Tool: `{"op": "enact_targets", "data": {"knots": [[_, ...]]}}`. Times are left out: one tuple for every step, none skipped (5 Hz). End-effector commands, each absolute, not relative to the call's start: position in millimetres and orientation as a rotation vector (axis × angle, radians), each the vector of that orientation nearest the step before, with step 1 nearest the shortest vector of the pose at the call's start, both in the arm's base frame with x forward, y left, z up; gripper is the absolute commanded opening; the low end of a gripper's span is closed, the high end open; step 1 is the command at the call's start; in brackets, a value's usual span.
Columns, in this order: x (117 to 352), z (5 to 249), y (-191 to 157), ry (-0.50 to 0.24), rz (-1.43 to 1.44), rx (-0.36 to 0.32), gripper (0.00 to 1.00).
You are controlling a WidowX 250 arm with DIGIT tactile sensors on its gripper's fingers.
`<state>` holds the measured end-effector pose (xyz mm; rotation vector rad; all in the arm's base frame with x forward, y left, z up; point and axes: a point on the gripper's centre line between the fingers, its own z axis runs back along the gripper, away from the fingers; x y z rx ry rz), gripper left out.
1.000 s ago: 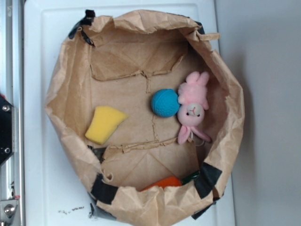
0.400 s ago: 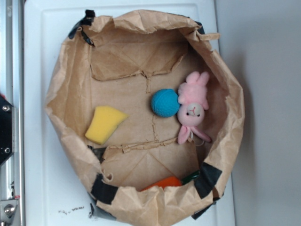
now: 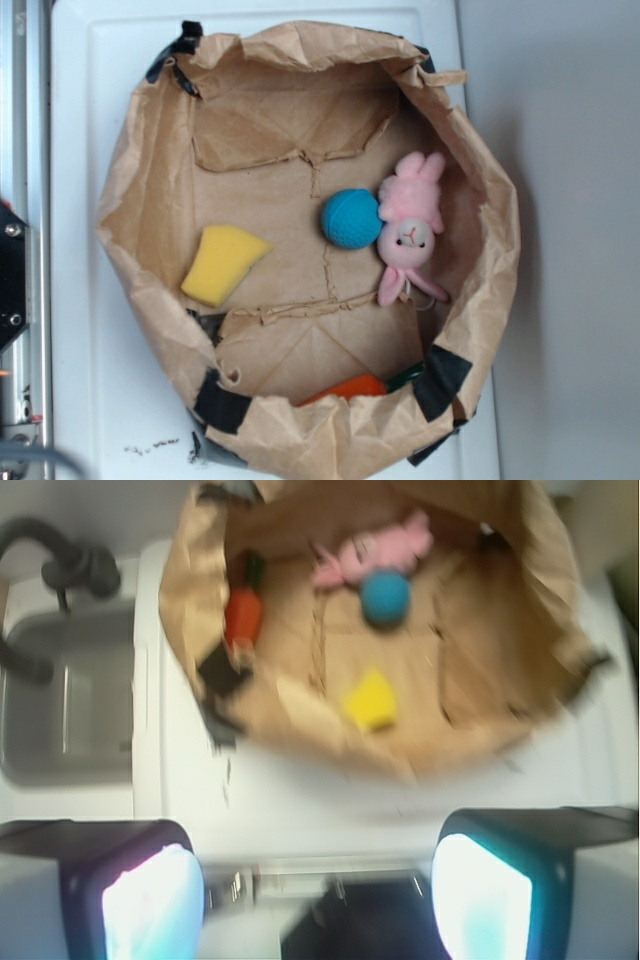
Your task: Grab the green sponge.
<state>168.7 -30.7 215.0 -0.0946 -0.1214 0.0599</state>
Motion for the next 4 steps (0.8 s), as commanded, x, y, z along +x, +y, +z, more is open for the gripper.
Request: {"op": "enact_targets", "data": {"knots": [[258.8, 188.2, -3.8, -0.086, 0.200, -0.187, 1.00], [260.9, 144.9, 17.4, -0.091, 0.224, -0.107, 1.00], [234.1, 123.9, 34.0, -0.105, 0.233, -0.063, 1.00], [234.1, 123.9, 34.0, -0.105, 0.233, -0.063, 1.00]]}}
